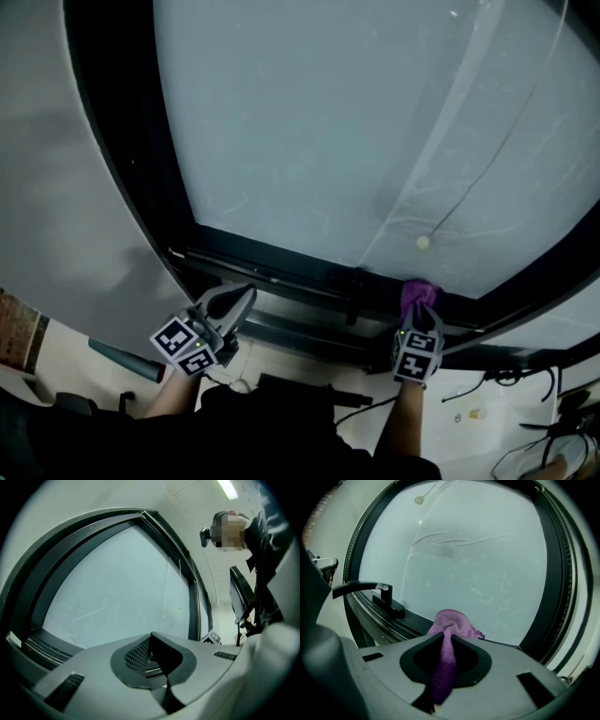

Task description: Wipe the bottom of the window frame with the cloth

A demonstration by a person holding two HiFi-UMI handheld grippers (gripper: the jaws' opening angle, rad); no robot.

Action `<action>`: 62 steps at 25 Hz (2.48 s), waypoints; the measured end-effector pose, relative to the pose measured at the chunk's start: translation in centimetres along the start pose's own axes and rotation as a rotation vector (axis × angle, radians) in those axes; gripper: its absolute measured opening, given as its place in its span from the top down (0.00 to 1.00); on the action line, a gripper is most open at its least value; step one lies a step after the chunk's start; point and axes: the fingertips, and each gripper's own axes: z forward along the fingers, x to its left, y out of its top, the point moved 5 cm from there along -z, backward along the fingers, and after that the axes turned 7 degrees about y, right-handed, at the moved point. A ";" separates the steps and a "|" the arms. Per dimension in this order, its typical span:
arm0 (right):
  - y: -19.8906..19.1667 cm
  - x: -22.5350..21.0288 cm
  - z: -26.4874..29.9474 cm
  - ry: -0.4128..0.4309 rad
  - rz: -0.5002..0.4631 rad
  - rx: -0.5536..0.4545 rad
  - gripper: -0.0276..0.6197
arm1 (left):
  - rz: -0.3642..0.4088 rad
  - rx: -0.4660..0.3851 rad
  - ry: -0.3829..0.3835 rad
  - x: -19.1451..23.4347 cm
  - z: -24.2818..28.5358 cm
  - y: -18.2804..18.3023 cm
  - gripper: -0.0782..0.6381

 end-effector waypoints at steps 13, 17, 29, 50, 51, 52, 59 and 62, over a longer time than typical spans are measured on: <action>1.1 2.8 0.4 0.074 -0.033 -0.001 0.87 | 0.001 0.003 0.021 0.3 -1.3 0.1 0.90; 1.5 3.7 0.5 0.105 -0.033 -0.009 0.87 | 0.000 0.006 0.016 0.2 -1.3 0.0 0.90; 2.0 5.3 1.0 0.180 -0.034 -0.023 0.87 | 0.004 0.008 0.016 0.2 -1.5 0.0 0.90; 5.9 7.4 1.1 0.371 0.017 -0.135 0.87 | 0.011 -0.002 0.043 0.1 -2.2 0.0 0.90; 6.1 7.6 1.0 0.375 0.007 -0.139 0.87 | 0.010 -0.002 0.044 0.1 -2.3 0.0 0.90; 6.1 7.8 0.9 0.381 -0.003 -0.146 0.87 | 0.009 -0.002 0.046 0.1 -2.3 0.0 0.90; 6.0 9.2 0.8 0.456 -0.041 -0.192 0.87 | 0.006 0.008 0.041 0.2 -2.3 -0.2 0.90; 5.8 9.6 0.6 0.496 -0.053 -0.196 0.87 | 0.006 0.015 0.031 0.1 -2.1 -0.3 0.90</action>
